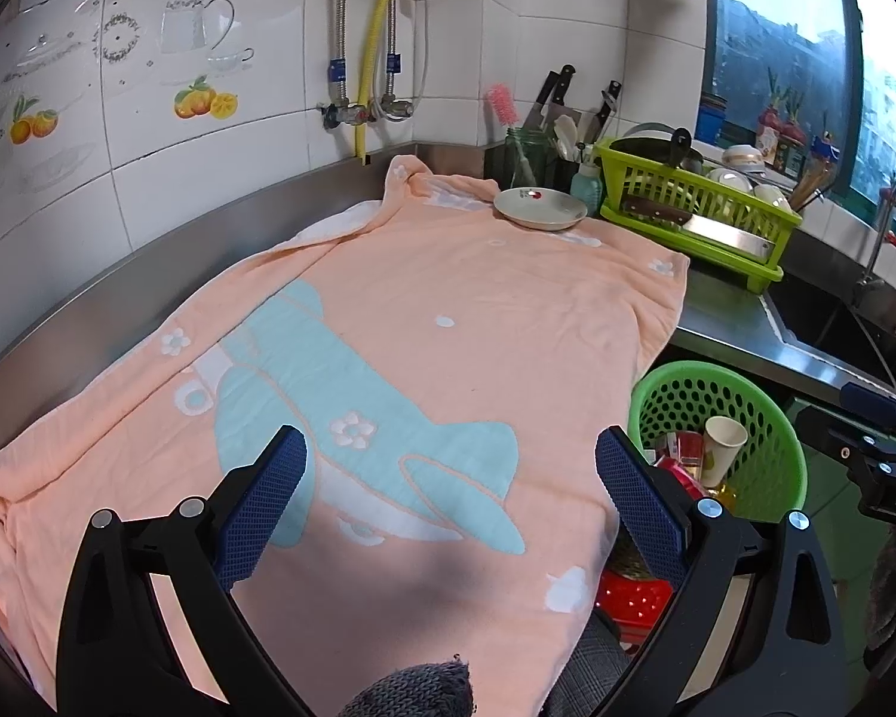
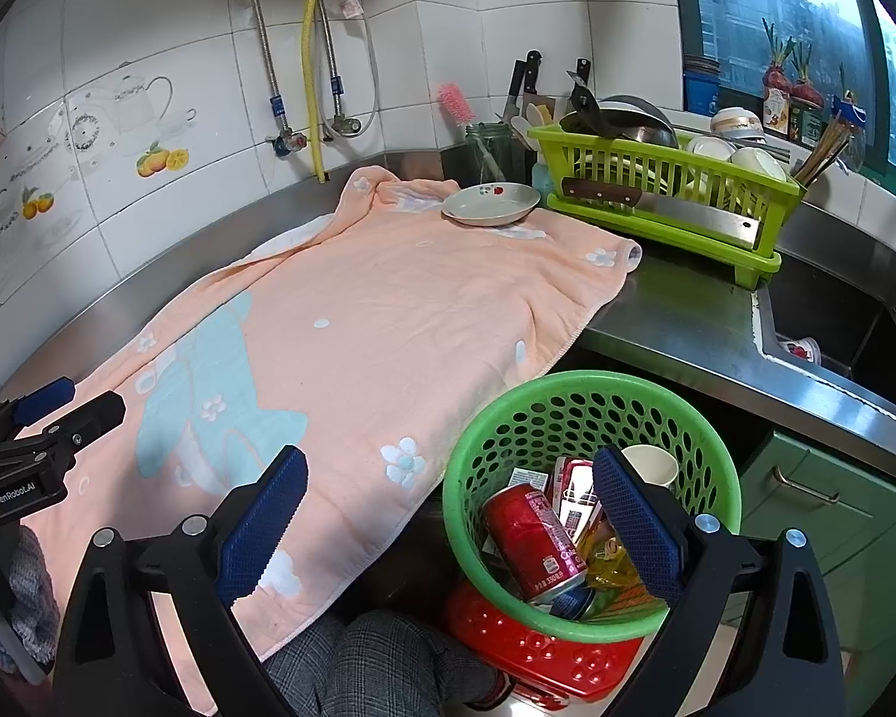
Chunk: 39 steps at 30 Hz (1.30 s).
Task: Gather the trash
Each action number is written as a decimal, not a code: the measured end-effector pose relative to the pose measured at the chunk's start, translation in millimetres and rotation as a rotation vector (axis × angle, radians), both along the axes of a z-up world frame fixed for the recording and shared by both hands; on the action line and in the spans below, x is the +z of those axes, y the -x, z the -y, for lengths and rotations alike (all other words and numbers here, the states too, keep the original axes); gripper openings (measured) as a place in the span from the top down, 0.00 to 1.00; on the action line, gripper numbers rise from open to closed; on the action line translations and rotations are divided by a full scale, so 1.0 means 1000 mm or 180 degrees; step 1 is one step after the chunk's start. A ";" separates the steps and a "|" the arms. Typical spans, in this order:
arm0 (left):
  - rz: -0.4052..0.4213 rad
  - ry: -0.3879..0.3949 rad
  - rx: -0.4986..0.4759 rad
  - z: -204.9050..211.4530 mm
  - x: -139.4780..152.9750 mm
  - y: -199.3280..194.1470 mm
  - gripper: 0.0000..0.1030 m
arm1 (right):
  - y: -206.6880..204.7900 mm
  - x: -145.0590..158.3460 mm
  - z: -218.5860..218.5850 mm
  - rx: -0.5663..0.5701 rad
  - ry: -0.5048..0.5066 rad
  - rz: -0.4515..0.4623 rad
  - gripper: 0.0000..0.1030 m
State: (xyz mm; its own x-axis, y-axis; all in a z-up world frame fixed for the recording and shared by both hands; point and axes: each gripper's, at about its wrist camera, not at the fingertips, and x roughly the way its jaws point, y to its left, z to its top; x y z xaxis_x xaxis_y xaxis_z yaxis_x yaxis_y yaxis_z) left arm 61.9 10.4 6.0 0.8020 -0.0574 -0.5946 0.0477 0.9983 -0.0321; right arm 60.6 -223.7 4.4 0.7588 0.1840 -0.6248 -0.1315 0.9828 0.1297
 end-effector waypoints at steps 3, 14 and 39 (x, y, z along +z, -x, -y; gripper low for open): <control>-0.0004 0.0005 -0.0005 0.000 0.000 0.000 0.07 | 0.000 0.001 0.001 -0.0008 0.0002 0.0012 0.10; 0.0061 -0.0050 0.0008 0.005 0.003 0.001 0.07 | 0.000 -0.001 0.001 -0.0068 0.0064 0.0036 0.10; 0.0183 -0.0144 -0.0021 0.017 0.008 0.003 0.07 | 0.002 -0.002 0.002 -0.0124 0.0033 0.0056 0.10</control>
State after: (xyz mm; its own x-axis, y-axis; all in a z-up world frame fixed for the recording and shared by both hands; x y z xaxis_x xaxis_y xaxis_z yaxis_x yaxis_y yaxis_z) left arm 58.5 -6.7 14.1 0.8346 -0.0369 -0.5496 0.0547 0.9984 0.0161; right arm 58.6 -225.4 2.5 0.7761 0.1476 -0.6132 -0.0952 0.9885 0.1175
